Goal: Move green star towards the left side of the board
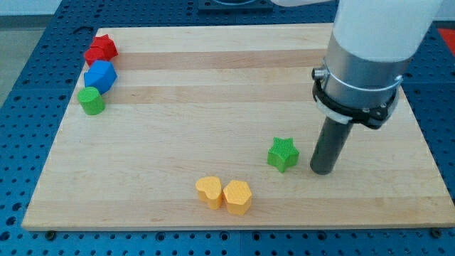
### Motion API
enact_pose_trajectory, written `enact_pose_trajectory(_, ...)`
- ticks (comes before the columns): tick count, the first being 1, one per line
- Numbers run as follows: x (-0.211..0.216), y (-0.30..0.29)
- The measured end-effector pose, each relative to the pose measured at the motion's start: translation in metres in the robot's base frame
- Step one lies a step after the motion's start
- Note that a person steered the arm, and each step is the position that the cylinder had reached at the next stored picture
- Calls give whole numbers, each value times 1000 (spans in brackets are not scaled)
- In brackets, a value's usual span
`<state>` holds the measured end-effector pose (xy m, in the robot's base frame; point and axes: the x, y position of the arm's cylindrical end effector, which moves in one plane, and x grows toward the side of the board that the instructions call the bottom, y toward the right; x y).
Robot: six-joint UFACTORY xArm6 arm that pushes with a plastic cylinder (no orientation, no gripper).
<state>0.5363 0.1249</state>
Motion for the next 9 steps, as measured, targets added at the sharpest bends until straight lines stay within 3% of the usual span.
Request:
enact_pose_trajectory(3,-8,-160)
enact_pose_trajectory(6,-32,-127)
enact_pose_trajectory(8,-34,-256)
enact_pose_trajectory(9,-34,-288)
